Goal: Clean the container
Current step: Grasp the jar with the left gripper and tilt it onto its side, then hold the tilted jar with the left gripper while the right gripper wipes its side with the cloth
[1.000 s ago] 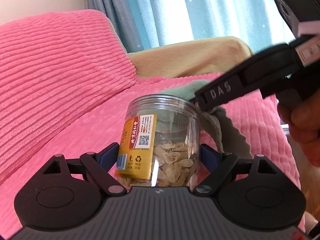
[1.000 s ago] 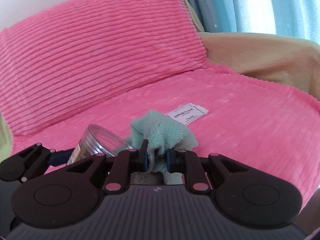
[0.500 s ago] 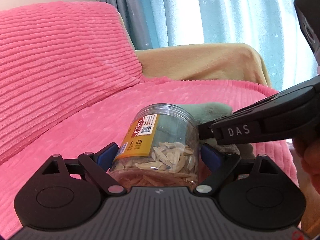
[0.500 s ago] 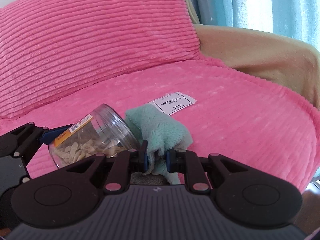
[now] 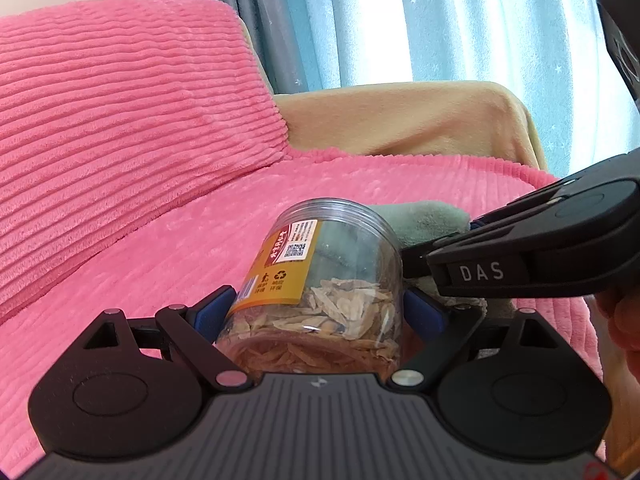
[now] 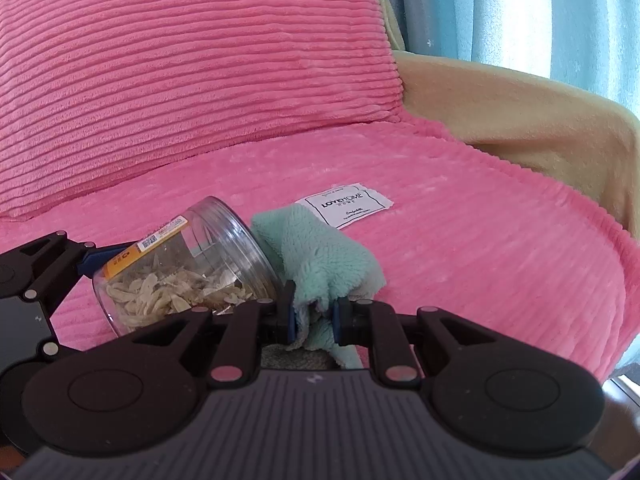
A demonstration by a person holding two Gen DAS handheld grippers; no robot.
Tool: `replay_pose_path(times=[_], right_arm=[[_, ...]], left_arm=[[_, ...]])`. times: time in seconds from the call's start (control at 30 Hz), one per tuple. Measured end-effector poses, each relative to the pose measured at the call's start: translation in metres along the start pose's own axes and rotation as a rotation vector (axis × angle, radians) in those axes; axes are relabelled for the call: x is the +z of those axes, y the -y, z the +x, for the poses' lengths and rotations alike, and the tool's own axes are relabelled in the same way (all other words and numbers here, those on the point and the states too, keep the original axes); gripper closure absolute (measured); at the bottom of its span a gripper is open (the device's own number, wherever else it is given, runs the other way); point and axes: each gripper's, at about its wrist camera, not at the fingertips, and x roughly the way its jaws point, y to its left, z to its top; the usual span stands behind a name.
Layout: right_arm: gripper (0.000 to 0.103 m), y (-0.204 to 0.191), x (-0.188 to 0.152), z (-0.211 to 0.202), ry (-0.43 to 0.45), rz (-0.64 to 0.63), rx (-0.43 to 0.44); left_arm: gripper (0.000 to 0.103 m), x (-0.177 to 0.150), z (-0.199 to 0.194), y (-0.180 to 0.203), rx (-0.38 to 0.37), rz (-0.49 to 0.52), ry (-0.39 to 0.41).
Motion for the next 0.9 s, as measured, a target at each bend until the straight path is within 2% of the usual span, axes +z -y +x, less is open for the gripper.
replay_pose_path(times=[0.07, 0.13, 0.37, 0.5, 0.83, 0.9], right_arm=[[0.089, -0.001, 0.000, 0.000, -0.001, -0.001, -0.002], [0.089, -0.002, 0.000, 0.000, -0.002, -0.002, -0.003], [0.089, 0.002, 0.000, 0.000, -0.003, -0.002, 0.003], [0.089, 0.002, 0.004, -0.012, 0.048, 0.024, 0.085], [0.089, -0.001, 0.013, -0.046, 0.185, 0.092, 0.306], [0.089, 0.010, 0.015, -0.044, 0.177, 0.062, 0.368]], left_arm=[[0.012, 0.000, 0.000, 0.001, 0.001, -0.001, 0.000], [0.012, -0.002, 0.001, -0.014, -0.022, 0.007, 0.003], [0.014, 0.001, 0.000, -0.010, -0.024, -0.006, 0.008], [0.015, -0.001, -0.004, -0.014, -0.045, 0.000, 0.012], [0.015, -0.008, -0.027, -0.028, -0.106, 0.096, -0.012], [0.015, -0.011, -0.029, -0.028, -0.106, 0.105, -0.008]])
